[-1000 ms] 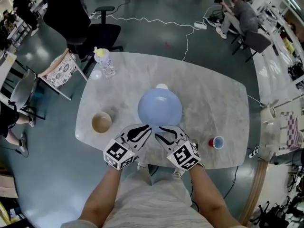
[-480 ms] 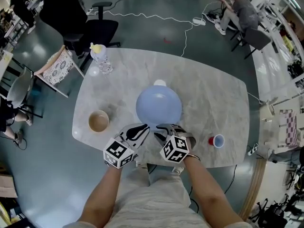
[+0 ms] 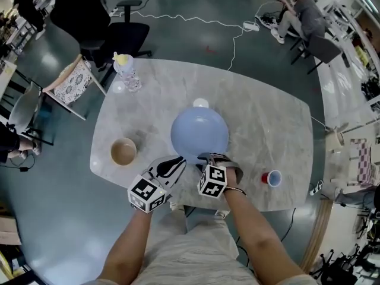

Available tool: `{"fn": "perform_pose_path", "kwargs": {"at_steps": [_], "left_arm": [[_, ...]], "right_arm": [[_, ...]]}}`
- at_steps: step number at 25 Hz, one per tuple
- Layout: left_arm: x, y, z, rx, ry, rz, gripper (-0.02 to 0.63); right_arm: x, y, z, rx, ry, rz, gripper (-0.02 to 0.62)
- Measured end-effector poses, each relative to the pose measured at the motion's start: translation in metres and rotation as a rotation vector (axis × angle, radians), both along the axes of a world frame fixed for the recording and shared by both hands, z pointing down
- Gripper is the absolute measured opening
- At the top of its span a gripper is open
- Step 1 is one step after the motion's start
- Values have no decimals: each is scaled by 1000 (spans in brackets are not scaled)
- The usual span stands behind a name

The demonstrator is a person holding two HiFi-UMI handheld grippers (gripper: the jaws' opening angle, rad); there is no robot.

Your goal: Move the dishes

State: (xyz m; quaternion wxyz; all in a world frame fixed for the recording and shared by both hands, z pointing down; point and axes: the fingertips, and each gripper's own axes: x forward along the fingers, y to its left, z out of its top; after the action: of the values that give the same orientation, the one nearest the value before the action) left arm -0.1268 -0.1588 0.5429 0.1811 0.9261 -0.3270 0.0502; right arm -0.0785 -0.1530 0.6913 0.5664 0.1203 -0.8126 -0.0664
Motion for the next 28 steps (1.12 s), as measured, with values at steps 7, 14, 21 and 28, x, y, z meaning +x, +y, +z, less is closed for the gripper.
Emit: {"fn": "perform_pose_path", "kwargs": {"at_steps": [7, 14, 21, 28], "left_arm": [[-5, 1, -2, -2, 2, -5, 55], [-6, 2, -2, -2, 4, 0, 55], [-3, 8, -3, 0, 4, 10, 55], [-4, 16, -5, 4, 8, 21, 55]], "right_arm": [[3, 1, 13, -33, 41, 5, 117], [3, 9, 20, -54, 49, 13, 58], [3, 24, 18, -71, 42, 23, 41], [-1, 63, 18, -106, 9, 37, 38]]}}
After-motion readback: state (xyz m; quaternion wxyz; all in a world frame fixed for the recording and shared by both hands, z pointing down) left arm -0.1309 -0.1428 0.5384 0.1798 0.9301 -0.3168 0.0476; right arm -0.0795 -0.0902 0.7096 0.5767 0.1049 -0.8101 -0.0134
